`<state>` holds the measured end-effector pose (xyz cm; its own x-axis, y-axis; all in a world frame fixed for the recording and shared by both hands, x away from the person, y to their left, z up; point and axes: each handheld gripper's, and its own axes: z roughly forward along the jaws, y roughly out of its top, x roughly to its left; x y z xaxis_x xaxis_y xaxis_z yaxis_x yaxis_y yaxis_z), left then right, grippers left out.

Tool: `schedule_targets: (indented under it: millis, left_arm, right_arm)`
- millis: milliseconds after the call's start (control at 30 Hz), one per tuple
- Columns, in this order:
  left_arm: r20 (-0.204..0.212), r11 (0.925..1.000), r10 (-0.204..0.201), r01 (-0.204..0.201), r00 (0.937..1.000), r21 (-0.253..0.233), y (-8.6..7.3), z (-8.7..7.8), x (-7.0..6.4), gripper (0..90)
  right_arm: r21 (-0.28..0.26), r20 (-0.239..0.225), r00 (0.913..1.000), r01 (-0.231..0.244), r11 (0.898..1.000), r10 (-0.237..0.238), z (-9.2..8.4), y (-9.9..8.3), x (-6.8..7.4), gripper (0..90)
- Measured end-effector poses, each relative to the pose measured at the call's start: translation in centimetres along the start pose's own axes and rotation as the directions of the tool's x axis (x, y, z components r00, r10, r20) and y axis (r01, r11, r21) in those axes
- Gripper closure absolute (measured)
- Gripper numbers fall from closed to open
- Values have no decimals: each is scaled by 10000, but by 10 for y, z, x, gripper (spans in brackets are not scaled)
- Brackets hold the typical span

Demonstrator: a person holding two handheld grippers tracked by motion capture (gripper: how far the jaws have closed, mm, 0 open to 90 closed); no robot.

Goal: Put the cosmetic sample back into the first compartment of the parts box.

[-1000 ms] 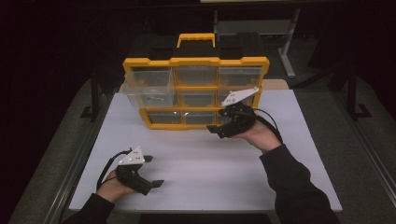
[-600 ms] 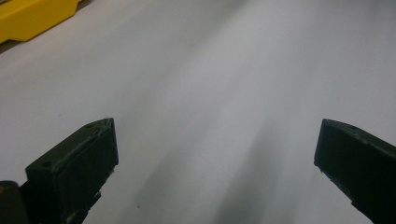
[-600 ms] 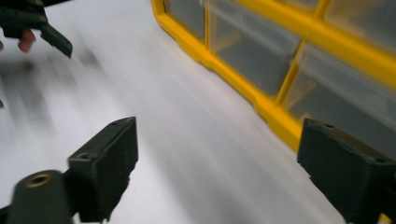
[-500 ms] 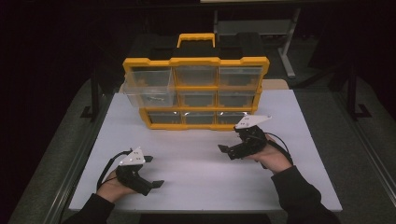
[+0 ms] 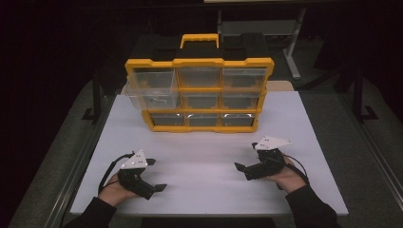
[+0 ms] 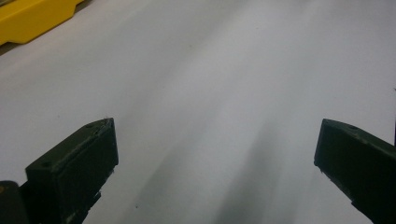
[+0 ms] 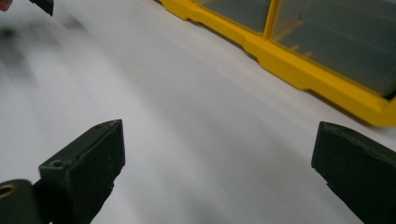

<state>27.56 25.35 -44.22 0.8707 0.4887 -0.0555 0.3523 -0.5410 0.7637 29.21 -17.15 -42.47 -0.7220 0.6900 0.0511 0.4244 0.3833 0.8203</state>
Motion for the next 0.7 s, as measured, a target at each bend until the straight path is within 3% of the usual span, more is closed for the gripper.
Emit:
schedule_targets:
  millis: [400,700]
  left_arm:
    - [0,10000,26,-26,10000,-9,0,0,-1,0]
    - [-12,10000,54,-54,10000,24,-1,1,-1,0]
  right_arm:
    - [-256,237,9995,-214,9994,220,-12,-25,0,21]
    - [-64,306,9993,-226,9997,228,-16,-38,0,21]
